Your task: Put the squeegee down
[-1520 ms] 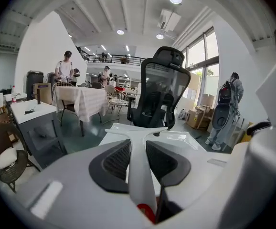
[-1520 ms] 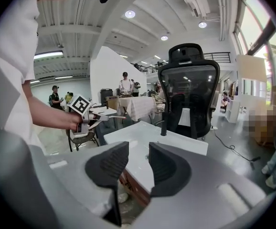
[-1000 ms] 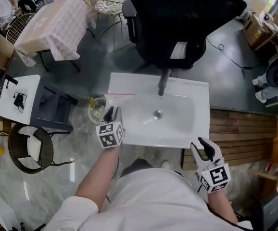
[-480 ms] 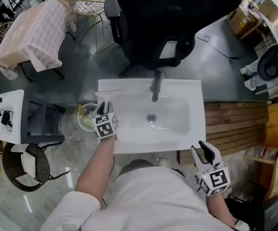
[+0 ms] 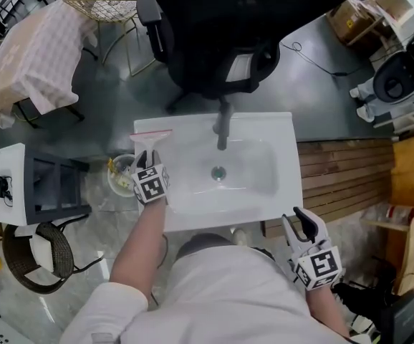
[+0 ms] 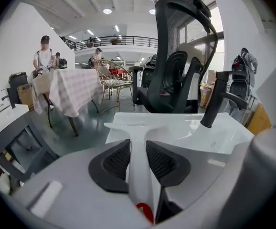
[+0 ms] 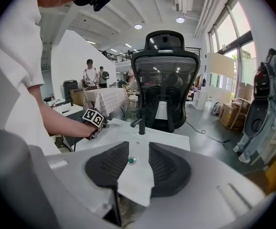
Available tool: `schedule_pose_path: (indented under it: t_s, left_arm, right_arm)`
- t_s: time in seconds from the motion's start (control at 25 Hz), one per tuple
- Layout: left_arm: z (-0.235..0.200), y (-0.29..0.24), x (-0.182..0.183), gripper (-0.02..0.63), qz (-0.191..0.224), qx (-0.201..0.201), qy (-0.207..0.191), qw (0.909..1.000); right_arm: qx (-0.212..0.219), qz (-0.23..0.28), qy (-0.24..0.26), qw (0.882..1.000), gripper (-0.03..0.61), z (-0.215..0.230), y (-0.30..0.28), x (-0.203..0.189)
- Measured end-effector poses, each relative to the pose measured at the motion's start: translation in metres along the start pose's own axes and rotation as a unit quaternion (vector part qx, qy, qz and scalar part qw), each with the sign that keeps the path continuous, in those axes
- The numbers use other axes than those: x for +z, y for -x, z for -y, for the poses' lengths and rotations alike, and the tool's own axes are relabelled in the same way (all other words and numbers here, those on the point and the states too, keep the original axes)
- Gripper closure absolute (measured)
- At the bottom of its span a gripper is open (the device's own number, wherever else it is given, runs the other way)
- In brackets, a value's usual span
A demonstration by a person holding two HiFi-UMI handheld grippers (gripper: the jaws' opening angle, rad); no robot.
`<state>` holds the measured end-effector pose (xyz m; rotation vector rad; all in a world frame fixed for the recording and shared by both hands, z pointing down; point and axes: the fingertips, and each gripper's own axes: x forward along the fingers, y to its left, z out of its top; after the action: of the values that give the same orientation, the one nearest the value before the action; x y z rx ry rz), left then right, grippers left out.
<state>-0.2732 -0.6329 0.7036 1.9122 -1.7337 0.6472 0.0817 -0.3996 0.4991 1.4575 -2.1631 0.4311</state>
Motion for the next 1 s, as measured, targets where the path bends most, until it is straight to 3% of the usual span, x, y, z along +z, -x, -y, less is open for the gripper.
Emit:
schedule_pose_path:
  t_s: [0.16, 0.28, 0.44, 1.0]
  left_arm:
    - [0.001, -0.001, -0.004, 0.502, -0.006, 0.008, -0.005, 0.9999]
    - [0.003, 0.000, -0.002, 0.454, -0.005, 0.008, -0.010, 0.9999]
    - [0.004, 0.012, -0.003, 0.439, -0.003, 0.014, -0.014, 0.9998]
    - [0.046, 0.120, 0.000, 0.440, 0.044, 0.020, -0.008, 0.9988]
  right_arm:
    - [0.004, -0.001, -0.001, 1.000, 0.449, 0.003, 0.002, -0.002]
    - [0.008, -0.001, -0.002, 1.000, 0.449, 0.008, 0.003, -0.003]
    - [0.019, 0.003, -0.001, 1.000, 0.449, 0.010, 0.007, -0.006]
    - [0.093, 0.038, 0.029, 0.995, 0.449, 0.028, 0.032, -0.016]
